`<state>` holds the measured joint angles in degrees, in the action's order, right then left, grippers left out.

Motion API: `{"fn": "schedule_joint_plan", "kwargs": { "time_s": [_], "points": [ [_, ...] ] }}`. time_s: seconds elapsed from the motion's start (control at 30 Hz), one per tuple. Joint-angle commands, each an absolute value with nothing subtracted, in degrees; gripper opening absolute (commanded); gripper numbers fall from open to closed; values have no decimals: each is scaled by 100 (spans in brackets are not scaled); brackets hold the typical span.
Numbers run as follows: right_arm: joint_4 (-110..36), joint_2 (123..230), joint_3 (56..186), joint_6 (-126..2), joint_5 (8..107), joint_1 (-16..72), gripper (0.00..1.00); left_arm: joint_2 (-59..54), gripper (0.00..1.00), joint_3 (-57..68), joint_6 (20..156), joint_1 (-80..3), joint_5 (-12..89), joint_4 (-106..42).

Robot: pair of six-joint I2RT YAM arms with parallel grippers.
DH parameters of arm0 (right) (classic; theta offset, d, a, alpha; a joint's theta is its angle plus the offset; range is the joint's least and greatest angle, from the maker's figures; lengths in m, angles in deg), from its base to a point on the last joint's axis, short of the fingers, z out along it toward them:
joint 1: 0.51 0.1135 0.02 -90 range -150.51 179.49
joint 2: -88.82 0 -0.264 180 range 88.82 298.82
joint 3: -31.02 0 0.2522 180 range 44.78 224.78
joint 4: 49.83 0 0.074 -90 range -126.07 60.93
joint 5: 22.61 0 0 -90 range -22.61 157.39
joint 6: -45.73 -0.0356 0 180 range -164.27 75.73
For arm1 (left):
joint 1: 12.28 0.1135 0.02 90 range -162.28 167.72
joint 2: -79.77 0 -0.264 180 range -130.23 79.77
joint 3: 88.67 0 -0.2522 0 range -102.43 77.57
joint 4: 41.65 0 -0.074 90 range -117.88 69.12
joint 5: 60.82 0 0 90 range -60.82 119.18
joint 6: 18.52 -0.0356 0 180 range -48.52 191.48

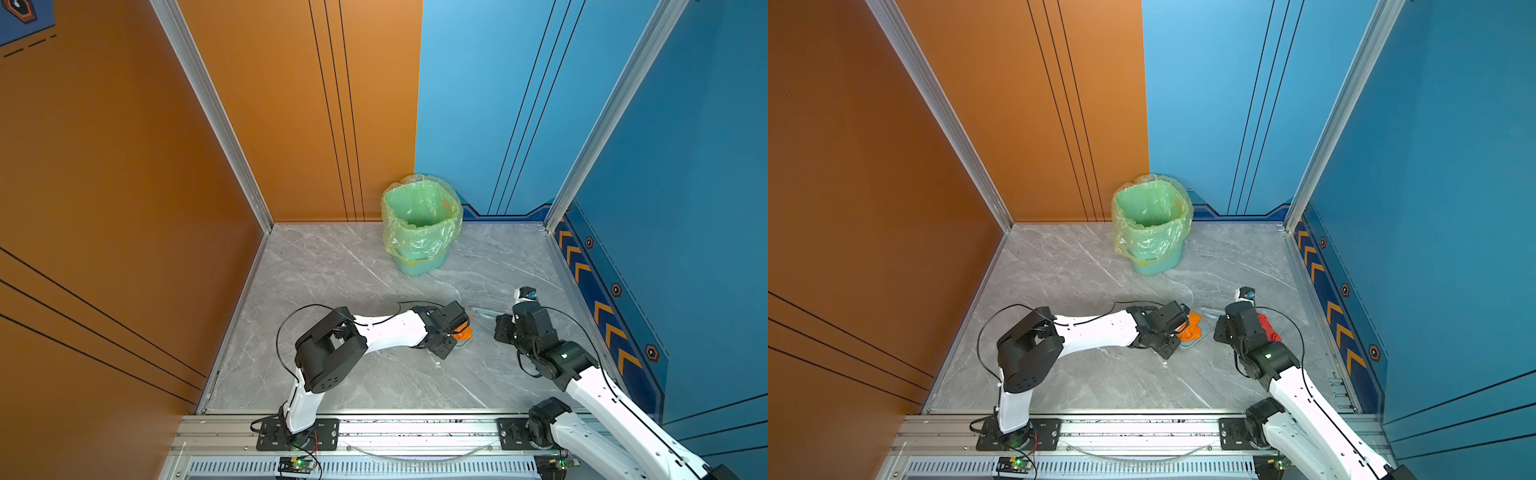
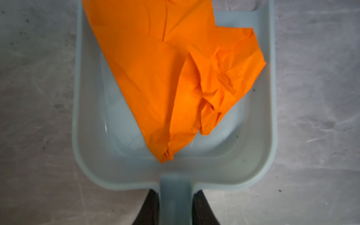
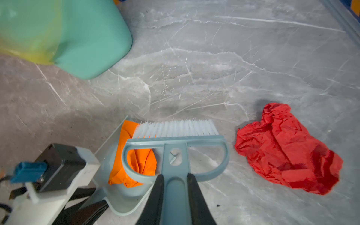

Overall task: Sweep away the paper scraps from the table
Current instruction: 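Lift the dustpan toward the green bin with left gripper while right brush withdraws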

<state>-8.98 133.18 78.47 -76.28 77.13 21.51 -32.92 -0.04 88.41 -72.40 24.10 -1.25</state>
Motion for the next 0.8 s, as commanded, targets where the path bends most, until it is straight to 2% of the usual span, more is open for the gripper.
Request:
{"fn": "schedule_joint_plan", "kwargs": {
  "time_s": [0.0, 0.33, 0.77],
  "points": [
    [-639, 13273, 8168, -7574, 7338, 1854, 0, -2828, 0, -74, 8671, -7274, 2106, 196],
    [-647, 12975, 8100, -7792, 6688, 1328, 0, -2084, 0, -420, 8418, -7124, 2084, 999],
    [-1066, 13144, 7827, -8048, 6368, 1218, 0, -1469, 0, -1239, 7899, -6936, 1970, 2174]
  ]
}}
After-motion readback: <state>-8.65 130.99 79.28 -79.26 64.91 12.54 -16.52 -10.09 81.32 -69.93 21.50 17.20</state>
